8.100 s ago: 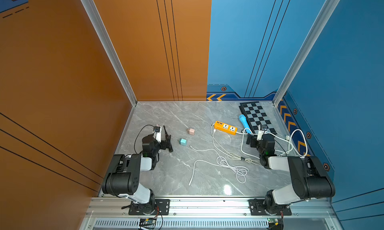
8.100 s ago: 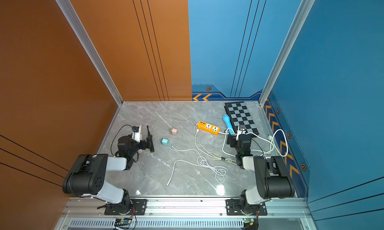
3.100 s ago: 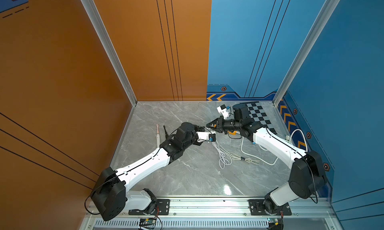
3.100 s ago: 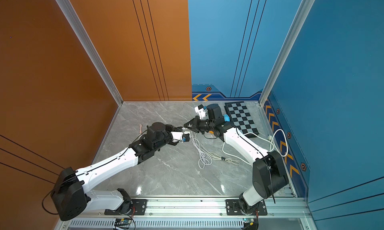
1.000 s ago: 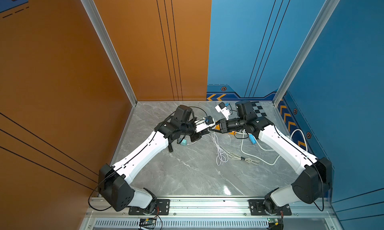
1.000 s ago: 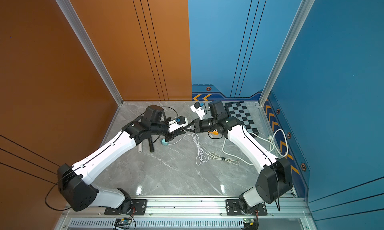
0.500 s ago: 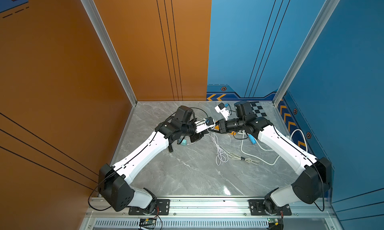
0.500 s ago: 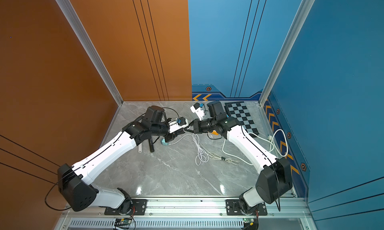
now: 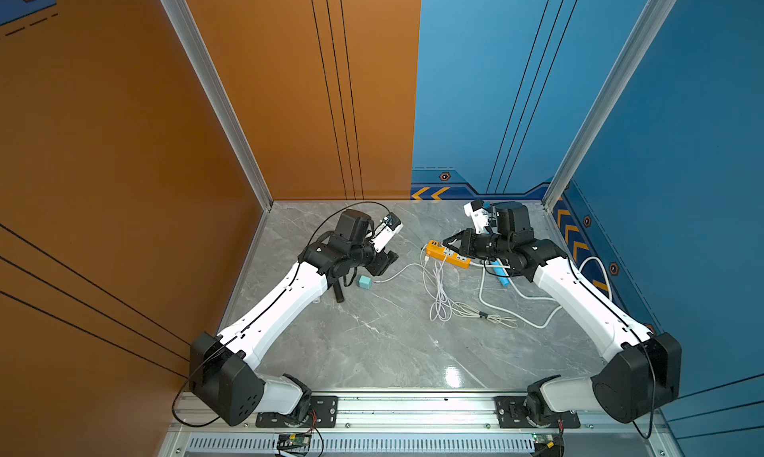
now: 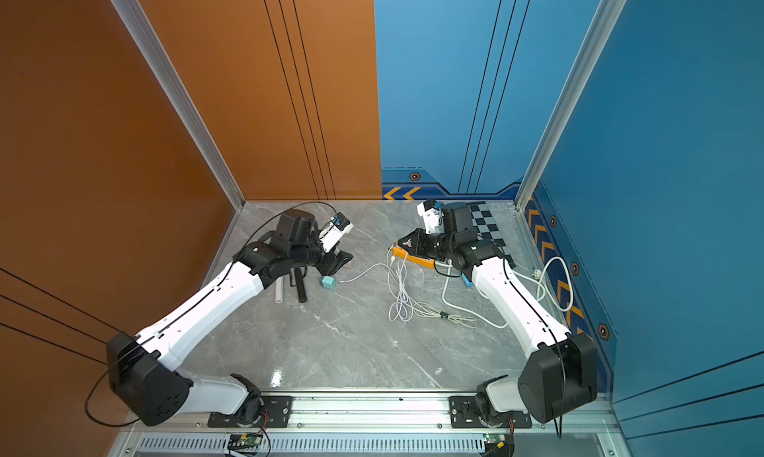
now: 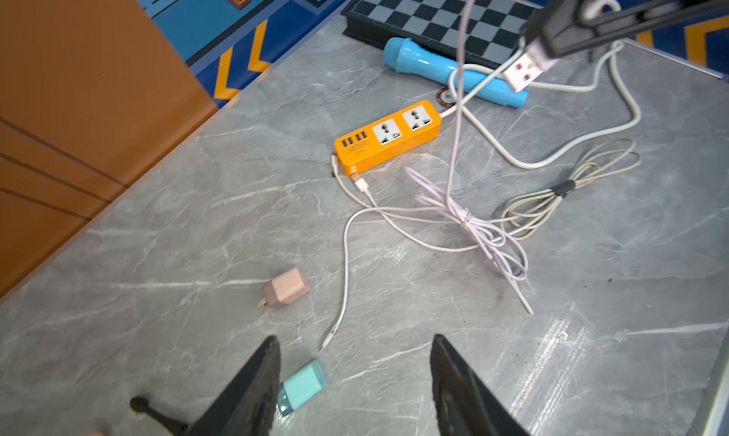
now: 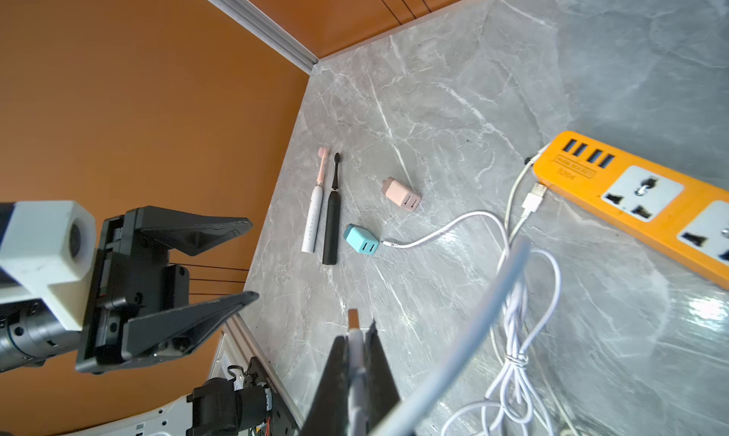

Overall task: Charge the electric toothbrush
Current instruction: Pick up the charging cable from the center of the board, then pick up the plug from the center of the board.

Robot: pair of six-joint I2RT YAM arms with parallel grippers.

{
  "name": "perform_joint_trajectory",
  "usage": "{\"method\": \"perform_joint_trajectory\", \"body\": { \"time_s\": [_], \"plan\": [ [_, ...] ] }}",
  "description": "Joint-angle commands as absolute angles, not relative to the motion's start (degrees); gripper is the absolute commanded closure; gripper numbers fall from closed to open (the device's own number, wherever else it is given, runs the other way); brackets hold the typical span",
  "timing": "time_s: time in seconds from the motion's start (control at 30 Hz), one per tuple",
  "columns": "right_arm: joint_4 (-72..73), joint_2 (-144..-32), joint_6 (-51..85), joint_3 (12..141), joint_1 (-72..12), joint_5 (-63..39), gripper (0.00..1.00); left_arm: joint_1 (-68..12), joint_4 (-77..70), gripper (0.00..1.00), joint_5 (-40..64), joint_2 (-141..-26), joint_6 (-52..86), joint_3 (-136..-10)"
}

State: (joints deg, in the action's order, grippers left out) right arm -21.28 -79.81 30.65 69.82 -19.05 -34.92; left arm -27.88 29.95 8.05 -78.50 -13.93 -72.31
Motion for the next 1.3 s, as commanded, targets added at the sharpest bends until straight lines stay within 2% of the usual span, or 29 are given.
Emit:
{"method": "perform_joint_trajectory", "body": {
  "time_s": [0.0,0.13,0.33,0.4,0.57,0.87,1.27],
  "plan": [
    [-19.6,-78.1,29.7,68.6,-19.2,-32.2,1.00,-25.0,37.9,0.38,4.6,-77.2,-16.9,-69.0],
    [-20.2,-78.7,28.1,69.0,-19.1,-32.6,1.00,-21.3,40.2,0.44,9.8,-76.9,-36.3,-62.4],
    [-22.4,-81.2,27.7,72.4,-18.8,-35.0,1.00,-15.4,40.2,0.39,18.4,-79.9,-49.4,-61.2],
    [-23.9,-82.4,27.0,73.9,-18.8,-35.4,1.00,-14.8,40.3,0.36,18.4,-82.3,-50.3,-62.6],
    [-25.6,-84.0,27.3,75.4,-18.2,-35.6,1.00,-12.1,40.2,0.33,26.2,-89.2,-50.2,-65.8],
    [-25.9,-84.6,28.2,76.2,-18.1,-34.6,1.00,-10.3,40.2,0.31,24.6,-102.0,-53.6,-74.1],
    [-26.7,-85.7,28.9,77.6,-18.0,-34.8,1.00,-10.8,40.3,0.39,25.4,-108.6,-54.3,-74.9]
  ]
}}
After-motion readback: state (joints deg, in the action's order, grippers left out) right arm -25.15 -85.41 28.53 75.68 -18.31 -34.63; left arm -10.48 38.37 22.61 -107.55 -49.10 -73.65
